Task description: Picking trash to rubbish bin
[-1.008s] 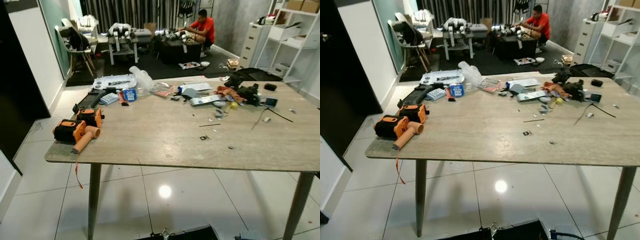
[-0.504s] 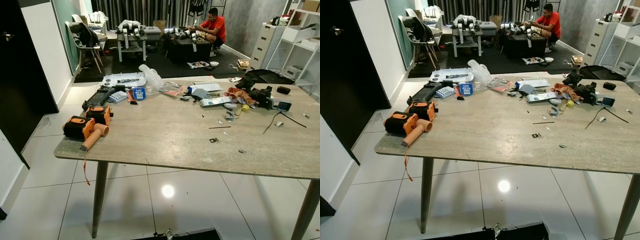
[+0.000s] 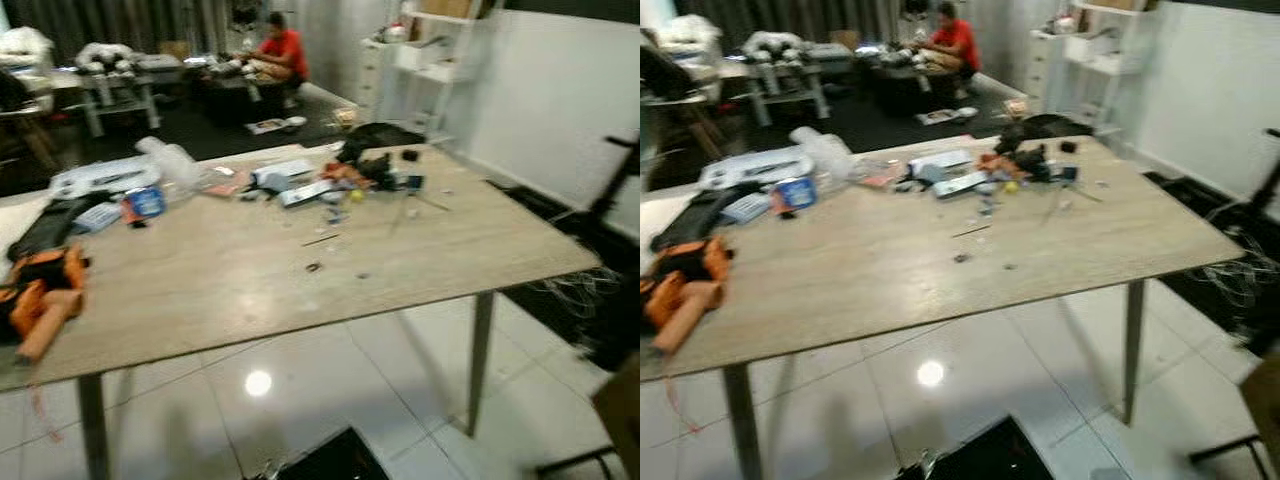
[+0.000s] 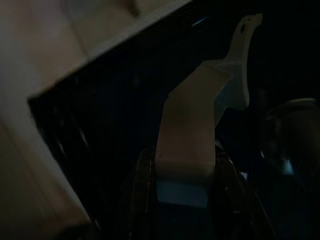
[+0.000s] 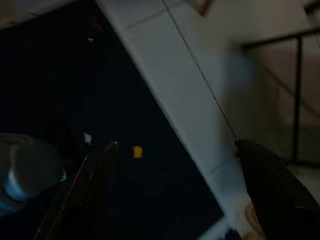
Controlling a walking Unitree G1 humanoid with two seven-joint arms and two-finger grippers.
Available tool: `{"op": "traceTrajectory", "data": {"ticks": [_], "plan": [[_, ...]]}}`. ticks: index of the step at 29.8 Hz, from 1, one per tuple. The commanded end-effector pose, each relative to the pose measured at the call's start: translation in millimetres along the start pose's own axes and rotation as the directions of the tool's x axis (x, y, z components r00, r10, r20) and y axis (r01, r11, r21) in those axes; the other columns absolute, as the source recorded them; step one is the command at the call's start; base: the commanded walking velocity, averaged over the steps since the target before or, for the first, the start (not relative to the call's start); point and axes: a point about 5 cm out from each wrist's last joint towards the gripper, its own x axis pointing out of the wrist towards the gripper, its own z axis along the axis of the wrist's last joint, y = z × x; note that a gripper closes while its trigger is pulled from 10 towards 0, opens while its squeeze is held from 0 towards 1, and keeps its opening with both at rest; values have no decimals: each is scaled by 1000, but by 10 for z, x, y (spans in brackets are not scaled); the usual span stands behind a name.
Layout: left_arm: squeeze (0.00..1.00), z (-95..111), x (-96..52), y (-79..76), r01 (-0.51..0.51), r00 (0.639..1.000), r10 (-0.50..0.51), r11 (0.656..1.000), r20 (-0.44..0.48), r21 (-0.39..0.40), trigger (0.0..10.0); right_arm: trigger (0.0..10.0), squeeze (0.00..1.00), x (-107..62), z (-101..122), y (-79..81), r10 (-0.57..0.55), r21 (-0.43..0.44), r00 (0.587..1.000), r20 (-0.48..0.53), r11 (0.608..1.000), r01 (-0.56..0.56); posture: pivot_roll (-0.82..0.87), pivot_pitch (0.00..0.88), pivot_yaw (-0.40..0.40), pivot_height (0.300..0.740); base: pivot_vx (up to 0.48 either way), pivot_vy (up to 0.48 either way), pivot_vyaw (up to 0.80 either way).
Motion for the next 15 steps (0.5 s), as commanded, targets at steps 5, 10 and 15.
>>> {"op": "traceTrajectory", "data": {"ticks": [5,10,15], "plan": [[0,-121,-11,61,-8,999,9,1000,-40,22,10000,10000,0,-3,-26,40,6,-15,1000,-9,1000,-7,-100,106,32,740,0,0,-800],[0,-156,-15,59,-8,999,10,1000,-46,30,10000,10000,0,-4,-37,42,7,-32,1000,-14,999,-7,-99,103,28,740,0,0,-800],[0,-177,-16,41,-3,999,4,1000,-49,29,10000,10000,0,-4,-43,35,5,-41,1000,-15,999,-6,-99,105,26,740,0,0,-800]]}}
